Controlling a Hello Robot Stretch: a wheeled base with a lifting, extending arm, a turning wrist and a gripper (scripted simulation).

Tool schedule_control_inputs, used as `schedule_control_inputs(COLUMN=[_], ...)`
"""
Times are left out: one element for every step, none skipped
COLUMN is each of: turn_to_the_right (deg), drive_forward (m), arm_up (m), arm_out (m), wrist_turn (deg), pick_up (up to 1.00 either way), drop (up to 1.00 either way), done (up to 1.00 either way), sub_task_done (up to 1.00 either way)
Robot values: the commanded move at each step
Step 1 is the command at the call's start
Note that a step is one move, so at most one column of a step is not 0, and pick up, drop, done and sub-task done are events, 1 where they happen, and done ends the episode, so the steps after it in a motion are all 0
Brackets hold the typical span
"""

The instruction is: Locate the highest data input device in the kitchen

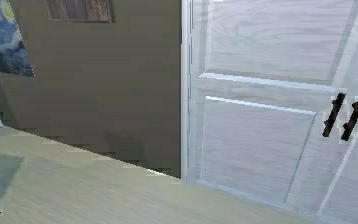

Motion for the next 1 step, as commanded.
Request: schedule_control_inputs(turn_to_the_right=[0.0], drive_forward=[0.05], arm_up=[0.0], arm_out=[0.0], wrist_turn=[0.0], pick_up=[0.0], drop=[0.0], done=[0.0], sub_task_done=[0.0])
